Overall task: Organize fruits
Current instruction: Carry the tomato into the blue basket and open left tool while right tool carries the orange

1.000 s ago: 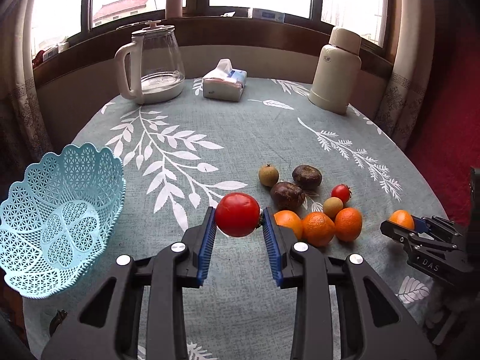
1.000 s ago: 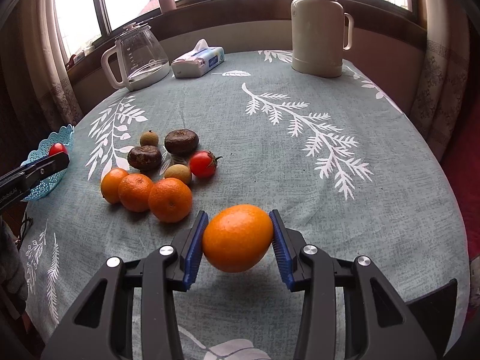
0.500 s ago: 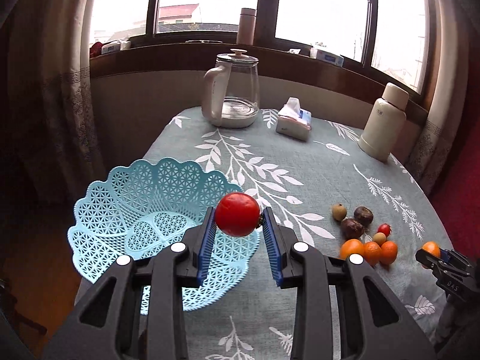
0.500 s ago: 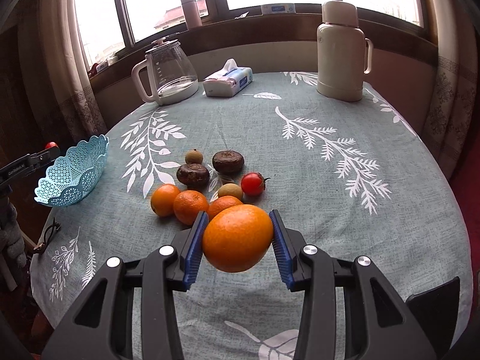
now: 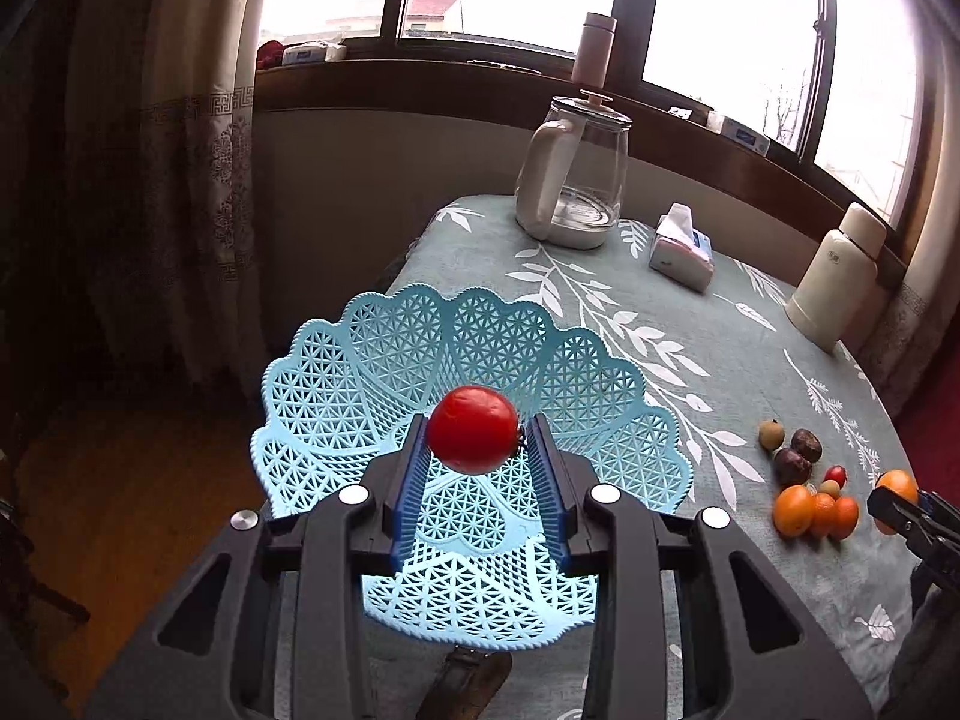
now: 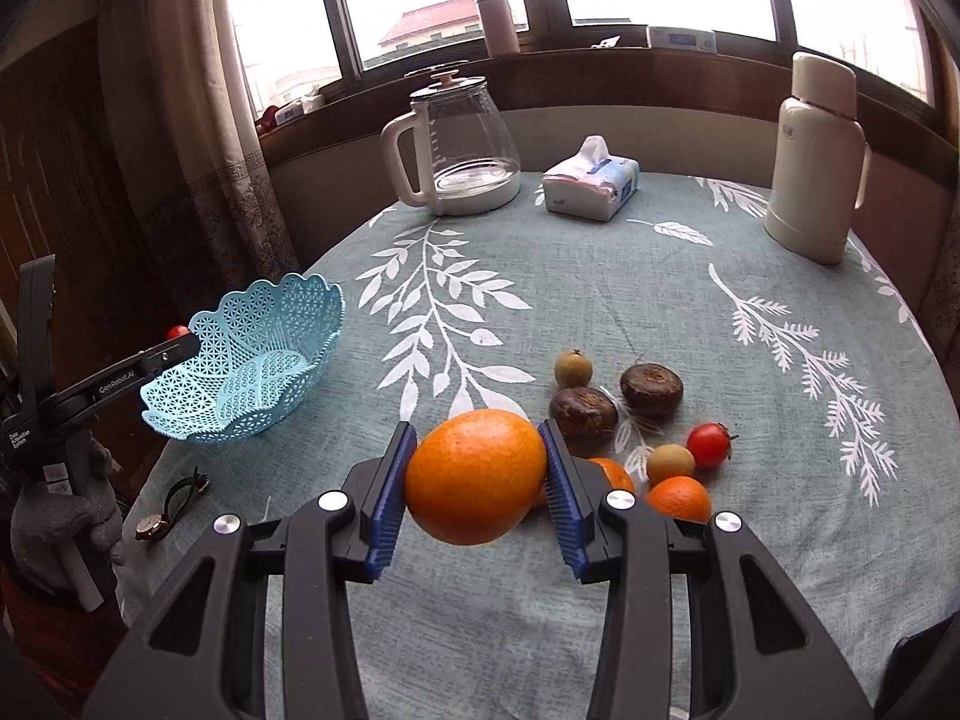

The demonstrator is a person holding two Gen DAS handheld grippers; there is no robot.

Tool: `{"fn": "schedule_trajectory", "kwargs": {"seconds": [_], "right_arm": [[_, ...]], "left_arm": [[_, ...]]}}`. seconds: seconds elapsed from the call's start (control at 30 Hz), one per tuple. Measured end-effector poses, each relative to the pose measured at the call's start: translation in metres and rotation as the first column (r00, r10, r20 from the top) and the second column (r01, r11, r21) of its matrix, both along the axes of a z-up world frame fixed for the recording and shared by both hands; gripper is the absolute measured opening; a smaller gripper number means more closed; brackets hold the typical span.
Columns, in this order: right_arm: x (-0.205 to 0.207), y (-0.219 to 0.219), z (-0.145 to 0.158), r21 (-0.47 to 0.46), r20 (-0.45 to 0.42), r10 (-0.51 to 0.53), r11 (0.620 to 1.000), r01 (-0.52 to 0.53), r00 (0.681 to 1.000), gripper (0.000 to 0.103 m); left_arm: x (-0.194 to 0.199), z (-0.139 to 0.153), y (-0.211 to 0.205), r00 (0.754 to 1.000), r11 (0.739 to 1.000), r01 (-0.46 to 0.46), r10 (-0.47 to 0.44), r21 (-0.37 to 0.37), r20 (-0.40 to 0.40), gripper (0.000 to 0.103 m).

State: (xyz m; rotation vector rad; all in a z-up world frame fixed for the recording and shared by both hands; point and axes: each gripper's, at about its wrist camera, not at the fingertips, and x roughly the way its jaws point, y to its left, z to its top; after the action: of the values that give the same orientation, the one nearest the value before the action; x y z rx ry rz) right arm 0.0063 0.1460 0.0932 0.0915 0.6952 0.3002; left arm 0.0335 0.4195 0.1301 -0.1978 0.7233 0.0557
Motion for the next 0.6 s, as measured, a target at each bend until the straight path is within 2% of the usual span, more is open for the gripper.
{"fn": "schedule_trajectory", "kwargs": {"seconds": [0.07,0.1,0.27,0.43,0.6], "right_arm": [[0.005,0.019,0.006,-0.003,0.004,0.03,1.0,-0.03,1.0,0.042],[0.007,0.029,0.007,-0.003,0.005,0.046,0.999,-0.046,0.999,0.042],[0.018,0.076,0.013,-0.006,0.0,0.122,0.993,-0.122,0.993,0.042],[0.028,0.115,0.012,-0.017,-0.015,0.18,0.984,-0.18,0.984,0.042],[0.046,0.145,0.003,-0.02,-0.046,0.216,0.976,-0.217,0.975,0.042]], "left_arm": [[-0.004,0.003,0.005,0.999,0.999,-0.015,0.016,-0.034,0.028,0.084],[-0.007,0.006,0.008,0.998,0.999,-0.025,0.027,-0.038,0.053,0.087],[-0.022,0.02,0.022,0.992,0.998,-0.047,0.053,-0.052,0.117,0.088],[-0.041,0.031,0.029,0.979,0.996,-0.081,0.087,-0.038,0.183,0.097],[-0.049,0.034,0.028,0.973,0.996,-0.088,0.09,-0.017,0.212,0.099]]}}
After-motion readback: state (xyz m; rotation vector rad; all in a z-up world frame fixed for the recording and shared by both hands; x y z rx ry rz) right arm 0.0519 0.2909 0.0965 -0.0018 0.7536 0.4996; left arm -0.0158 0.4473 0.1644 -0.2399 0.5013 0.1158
